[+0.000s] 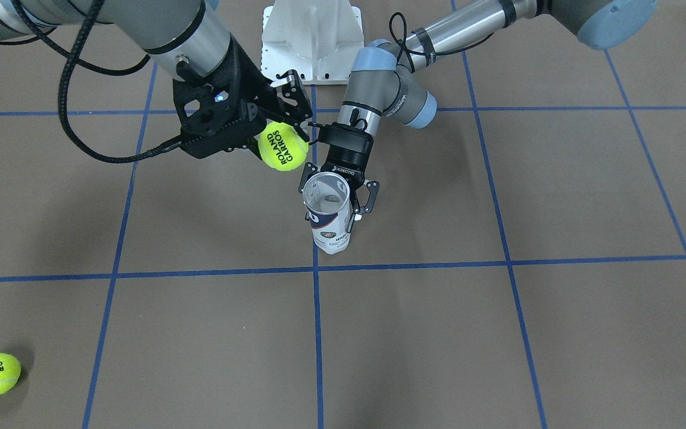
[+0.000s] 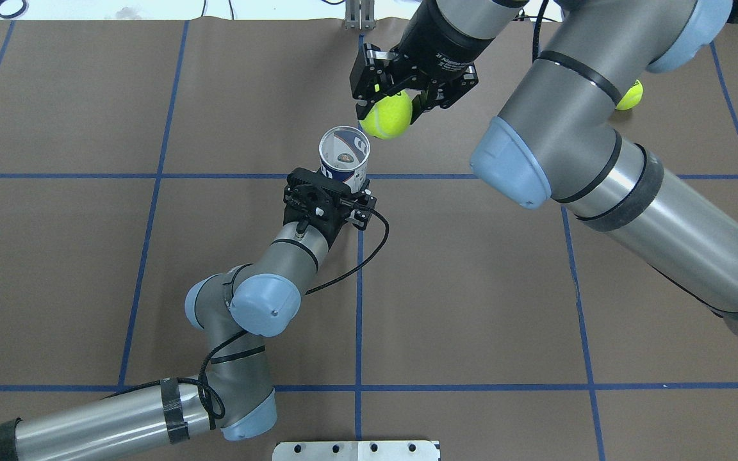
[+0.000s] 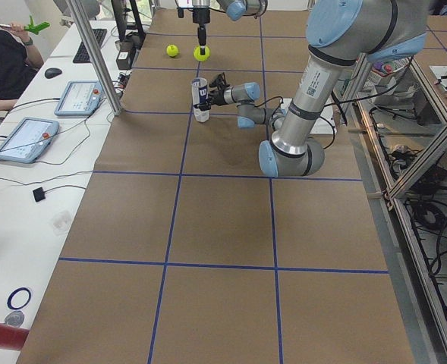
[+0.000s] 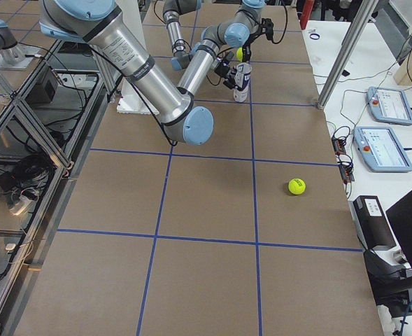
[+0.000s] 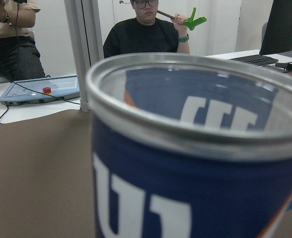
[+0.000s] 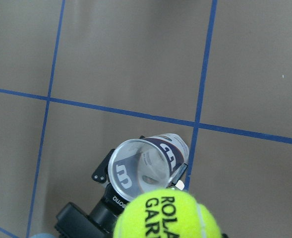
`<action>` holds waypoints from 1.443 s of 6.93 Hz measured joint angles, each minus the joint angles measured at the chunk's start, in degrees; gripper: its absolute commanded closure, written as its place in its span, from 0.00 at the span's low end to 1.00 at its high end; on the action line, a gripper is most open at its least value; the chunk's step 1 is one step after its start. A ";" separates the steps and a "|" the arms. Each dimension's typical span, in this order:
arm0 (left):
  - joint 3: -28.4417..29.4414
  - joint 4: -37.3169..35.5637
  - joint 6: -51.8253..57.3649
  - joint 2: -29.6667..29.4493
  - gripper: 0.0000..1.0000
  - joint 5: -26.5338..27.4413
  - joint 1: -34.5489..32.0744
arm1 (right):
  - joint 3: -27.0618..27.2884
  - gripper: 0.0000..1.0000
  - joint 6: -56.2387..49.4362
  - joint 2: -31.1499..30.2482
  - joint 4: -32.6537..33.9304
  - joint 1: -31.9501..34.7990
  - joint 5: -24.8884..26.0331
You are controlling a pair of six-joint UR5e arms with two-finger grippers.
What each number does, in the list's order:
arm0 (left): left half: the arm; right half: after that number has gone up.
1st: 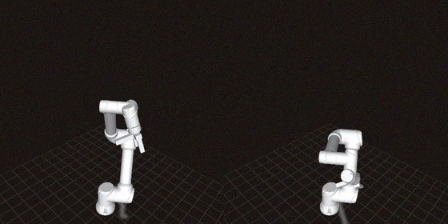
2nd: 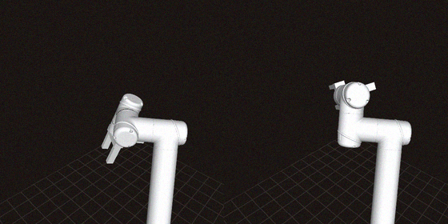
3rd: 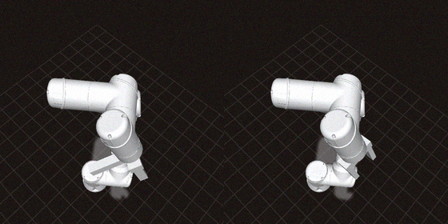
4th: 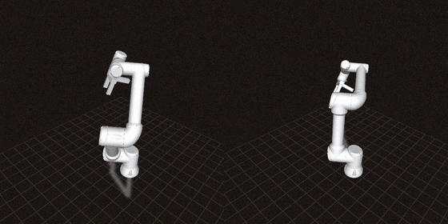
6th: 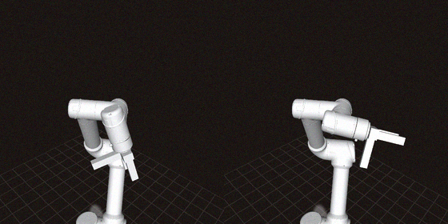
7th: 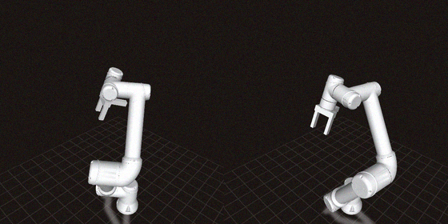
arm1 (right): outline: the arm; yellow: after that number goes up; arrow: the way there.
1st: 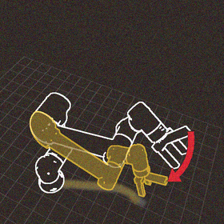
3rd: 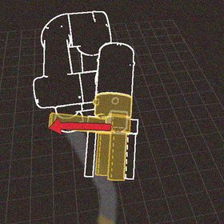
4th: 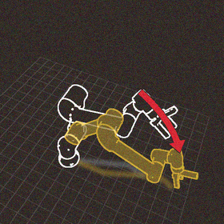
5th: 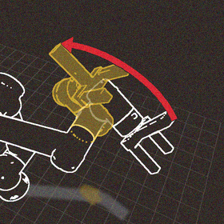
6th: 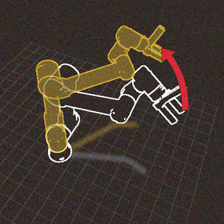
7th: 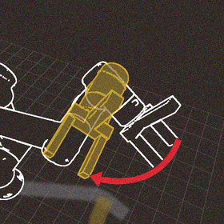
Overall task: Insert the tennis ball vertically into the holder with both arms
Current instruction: 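Carry the yellow ball with the right gripper above the can mouth, then lower the ball into the can and open the right gripper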
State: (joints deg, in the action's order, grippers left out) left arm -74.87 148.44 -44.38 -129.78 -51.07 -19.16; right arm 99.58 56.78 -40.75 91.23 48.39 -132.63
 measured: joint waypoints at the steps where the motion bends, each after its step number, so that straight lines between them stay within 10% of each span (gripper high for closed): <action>1: -0.01 0.00 0.00 -0.03 0.19 0.00 0.00 | -0.53 1.00 0.24 0.73 0.00 -0.98 1.13; 9: -0.10 0.00 0.00 -0.12 0.20 0.00 0.09 | -9.99 1.00 -0.45 4.75 -2.27 -4.26 6.90; 10: -0.10 0.00 0.00 -0.13 0.20 -0.02 0.09 | -10.23 0.42 -0.31 4.76 -2.60 -4.70 7.34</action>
State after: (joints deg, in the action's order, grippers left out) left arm -74.97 148.45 -44.38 -129.90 -51.08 -19.07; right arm 89.35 56.48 -35.99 88.63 43.68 -125.29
